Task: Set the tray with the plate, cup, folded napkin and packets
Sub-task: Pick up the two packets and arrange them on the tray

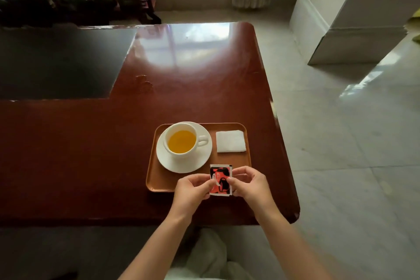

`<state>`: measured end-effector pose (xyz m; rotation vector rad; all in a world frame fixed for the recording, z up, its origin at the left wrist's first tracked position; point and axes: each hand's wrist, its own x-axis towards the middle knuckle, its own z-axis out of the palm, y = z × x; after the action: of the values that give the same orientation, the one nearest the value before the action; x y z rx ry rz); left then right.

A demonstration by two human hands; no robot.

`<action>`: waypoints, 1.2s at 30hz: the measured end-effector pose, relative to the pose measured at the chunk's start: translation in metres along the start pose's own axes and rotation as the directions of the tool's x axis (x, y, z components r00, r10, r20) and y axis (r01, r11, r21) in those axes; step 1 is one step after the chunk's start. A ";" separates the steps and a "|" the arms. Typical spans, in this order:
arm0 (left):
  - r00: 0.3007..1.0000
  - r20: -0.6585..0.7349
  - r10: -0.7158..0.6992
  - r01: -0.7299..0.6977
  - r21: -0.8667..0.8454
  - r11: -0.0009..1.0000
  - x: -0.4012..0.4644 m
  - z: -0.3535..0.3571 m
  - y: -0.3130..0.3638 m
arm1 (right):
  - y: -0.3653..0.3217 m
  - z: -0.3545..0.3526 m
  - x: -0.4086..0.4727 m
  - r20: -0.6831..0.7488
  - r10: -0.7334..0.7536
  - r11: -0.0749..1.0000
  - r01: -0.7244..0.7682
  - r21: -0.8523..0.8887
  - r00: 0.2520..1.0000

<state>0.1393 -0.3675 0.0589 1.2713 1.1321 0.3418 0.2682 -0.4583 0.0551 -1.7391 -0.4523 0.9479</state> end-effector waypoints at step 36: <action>0.878 0.293 0.379 -0.422 0.846 0.324 0.040 0.052 -0.031 | 0.040 -0.046 0.080 0.280 -0.411 0.297 0.418 -0.859 0.868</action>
<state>0.1880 -0.3776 0.0067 2.5665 0.9280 0.0215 0.3473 -0.4460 -0.0062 -2.3653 -1.6009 0.2460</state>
